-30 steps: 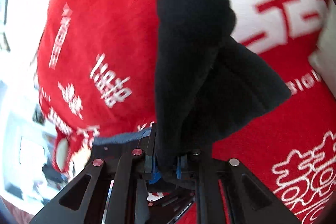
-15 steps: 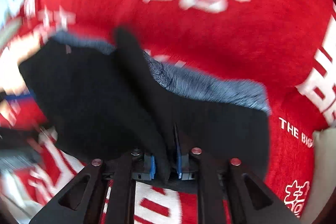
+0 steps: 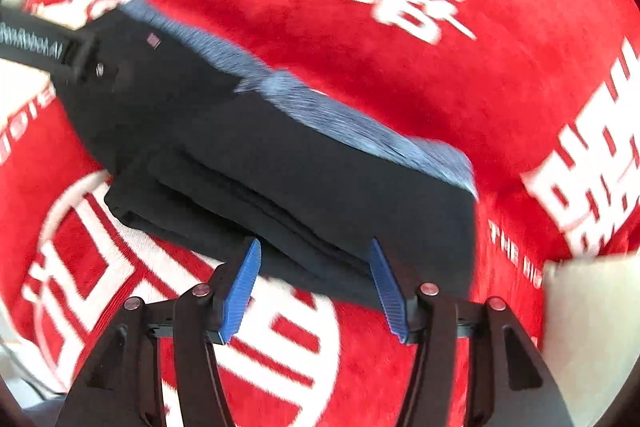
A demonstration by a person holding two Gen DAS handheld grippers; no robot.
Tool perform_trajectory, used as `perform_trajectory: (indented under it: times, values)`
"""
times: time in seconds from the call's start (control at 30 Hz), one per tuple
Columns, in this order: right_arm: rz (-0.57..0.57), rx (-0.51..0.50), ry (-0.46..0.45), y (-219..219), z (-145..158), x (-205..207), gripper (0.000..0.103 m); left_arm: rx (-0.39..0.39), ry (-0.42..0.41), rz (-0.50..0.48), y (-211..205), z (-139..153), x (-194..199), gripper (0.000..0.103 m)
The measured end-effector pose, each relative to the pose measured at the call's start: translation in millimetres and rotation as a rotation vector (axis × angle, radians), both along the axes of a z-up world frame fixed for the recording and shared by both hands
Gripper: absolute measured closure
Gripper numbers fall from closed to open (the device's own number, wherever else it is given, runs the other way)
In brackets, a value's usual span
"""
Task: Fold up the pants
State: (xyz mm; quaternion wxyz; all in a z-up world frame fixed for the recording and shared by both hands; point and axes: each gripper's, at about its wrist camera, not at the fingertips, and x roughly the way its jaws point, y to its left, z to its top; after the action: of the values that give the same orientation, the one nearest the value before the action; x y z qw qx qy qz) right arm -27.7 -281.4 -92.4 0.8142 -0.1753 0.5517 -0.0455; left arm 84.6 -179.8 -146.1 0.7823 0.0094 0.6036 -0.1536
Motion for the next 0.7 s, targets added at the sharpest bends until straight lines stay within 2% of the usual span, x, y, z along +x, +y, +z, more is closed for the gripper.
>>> perform_trajectory:
  times: [0.1,0.2,0.37,0.4,0.43,0.47,0.5,0.53,0.6,0.7]
  values:
    - [-0.093,0.069,0.011,-31,15,0,0.041,-0.053,0.047,-0.069,-29,-6,2,0.017]
    - [-0.16,0.1,0.023,-55,19,0,0.041,-0.069,0.069,-0.113,-56,-8,-4,0.017]
    - [-0.189,0.139,0.038,-66,16,-9,0.041,-0.105,0.108,-0.105,-73,-10,-7,0.017]
    - [-0.189,0.145,0.037,-63,17,-14,0.041,-0.112,0.113,-0.101,-74,-12,-6,0.02]
    - [-0.189,0.157,0.04,-63,16,-14,0.041,-0.119,0.121,-0.104,-77,-13,-7,0.034]
    - [-0.192,0.17,0.043,-64,16,-14,0.041,-0.123,0.136,-0.114,-80,-14,-7,0.043]
    - [-0.198,0.189,0.048,-65,16,-15,0.041,-0.124,0.158,-0.127,-83,-17,-7,0.062]
    - [-0.205,0.204,0.051,-66,15,-15,0.041,-0.112,0.177,-0.141,-87,-22,-8,0.073]
    - [-0.221,0.227,0.052,-69,15,-15,0.042,-0.096,0.182,-0.162,-90,-25,-11,0.082]
    - [-0.24,0.243,0.05,-75,17,-14,0.045,-0.113,0.188,-0.168,-86,-22,-13,0.085]
